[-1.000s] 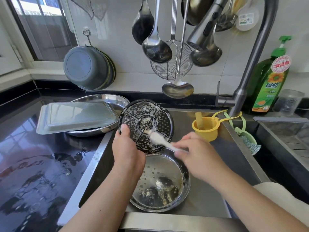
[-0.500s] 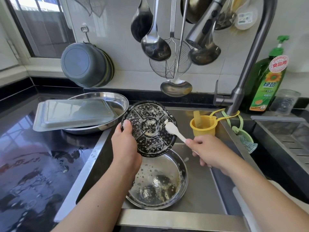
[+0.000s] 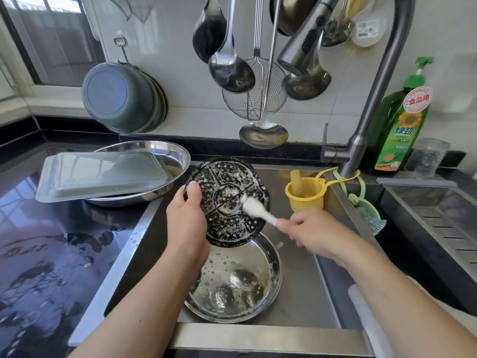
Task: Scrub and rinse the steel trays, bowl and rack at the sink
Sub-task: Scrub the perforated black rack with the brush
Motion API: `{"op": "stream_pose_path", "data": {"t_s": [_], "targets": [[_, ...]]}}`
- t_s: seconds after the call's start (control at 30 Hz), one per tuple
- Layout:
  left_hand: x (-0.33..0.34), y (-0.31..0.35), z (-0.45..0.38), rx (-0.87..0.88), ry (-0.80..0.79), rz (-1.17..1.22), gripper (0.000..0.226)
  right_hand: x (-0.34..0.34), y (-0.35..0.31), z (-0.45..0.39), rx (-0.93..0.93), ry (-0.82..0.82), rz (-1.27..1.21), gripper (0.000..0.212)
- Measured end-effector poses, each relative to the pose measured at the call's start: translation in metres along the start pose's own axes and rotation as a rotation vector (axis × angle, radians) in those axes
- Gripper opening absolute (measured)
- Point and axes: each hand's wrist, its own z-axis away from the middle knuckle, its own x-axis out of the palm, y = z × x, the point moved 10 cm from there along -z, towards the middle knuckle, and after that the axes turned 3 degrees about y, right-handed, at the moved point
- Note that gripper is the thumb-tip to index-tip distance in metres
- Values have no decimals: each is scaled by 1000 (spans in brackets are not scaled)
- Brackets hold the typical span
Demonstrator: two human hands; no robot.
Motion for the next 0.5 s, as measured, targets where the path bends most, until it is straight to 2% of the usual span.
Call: {"op": "stream_pose_path", "data": {"t_s": [0.03, 0.07, 0.17, 0.2, 0.27, 0.3, 0.33, 0.37, 0.47, 0.5], "targets": [[-1, 1, -1, 1, 6, 7, 26, 12, 3, 2, 12, -76, 5, 48], [-2, 2, -2, 1, 9, 5, 26, 14, 3, 2, 11, -84, 14, 48], [2, 4, 2, 9, -13, -9, 26, -24, -3, -3, -27, 186, 10, 47], [3, 5, 4, 13, -18, -16, 26, -28, -4, -3, -35, 203, -3, 47], [3, 7, 4, 27, 0, -24, 35, -11, -6, 1, -45, 59, 37, 45], [1, 6, 2, 34, 8, -10, 54, 4, -4, 4, -32, -42, 70, 45], [-2, 3, -1, 32, 16, 0, 70, 11, -3, 5, -29, -84, 83, 44], [-1, 2, -2, 24, 0, 7, 73, 8, -5, 4, -28, -58, 82, 44], [5, 5, 5, 7, -21, -15, 31, -32, -10, -2, -66, 245, 9, 47], [5, 3, 4, 2, -22, -36, 26, -33, -10, -2, -74, 251, 4, 47]]}}
